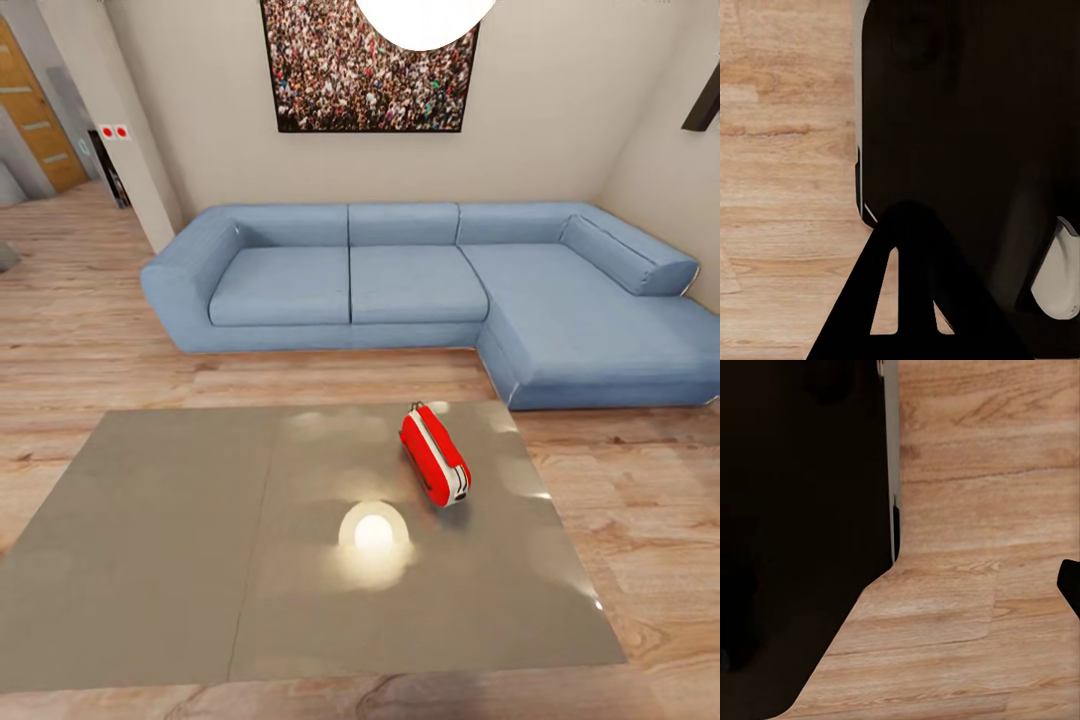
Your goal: Turn on the radio receiver that's on the table in the living room.
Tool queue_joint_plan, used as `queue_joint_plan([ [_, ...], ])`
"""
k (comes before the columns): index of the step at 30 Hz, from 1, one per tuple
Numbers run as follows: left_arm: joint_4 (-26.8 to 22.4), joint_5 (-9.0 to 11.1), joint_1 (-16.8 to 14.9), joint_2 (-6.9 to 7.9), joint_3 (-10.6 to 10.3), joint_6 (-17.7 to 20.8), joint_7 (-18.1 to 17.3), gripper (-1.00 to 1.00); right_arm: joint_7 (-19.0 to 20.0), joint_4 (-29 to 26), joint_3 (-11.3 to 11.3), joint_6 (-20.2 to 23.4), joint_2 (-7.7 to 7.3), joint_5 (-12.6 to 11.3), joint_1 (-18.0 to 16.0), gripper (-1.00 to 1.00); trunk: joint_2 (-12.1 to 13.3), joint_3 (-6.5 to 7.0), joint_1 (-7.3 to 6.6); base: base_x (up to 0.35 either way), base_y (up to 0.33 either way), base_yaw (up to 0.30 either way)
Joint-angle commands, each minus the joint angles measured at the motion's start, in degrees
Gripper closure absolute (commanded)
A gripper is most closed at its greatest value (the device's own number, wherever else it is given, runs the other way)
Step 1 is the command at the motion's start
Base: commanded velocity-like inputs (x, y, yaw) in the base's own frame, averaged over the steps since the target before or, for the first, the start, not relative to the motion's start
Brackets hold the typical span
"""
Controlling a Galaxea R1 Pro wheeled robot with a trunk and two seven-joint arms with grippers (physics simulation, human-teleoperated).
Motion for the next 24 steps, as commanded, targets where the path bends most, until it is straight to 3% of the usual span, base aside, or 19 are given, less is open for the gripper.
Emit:
queue_joint_plan([
  [1, 0.0, 0.0, 0.0, -0.02, 0.0, 0.0, 0.0, 1.0, 0.0, 0.0, 0.0, 0.0, 0.0, 0.0, 0.0, -1.0, 0.0, 0.05, 0.0, 0.0, 0.0, 0.0],
  [24, 0.0, 0.0, 0.0, -0.07, 0.0, 0.0, 0.0, 1.0, -0.1, 0.1, -0.3, 0.1, 0.19, -0.7, 0.0, -1.0, 0.0, 1.58, 0.0, 0.0, 0.0, 0.07],
])
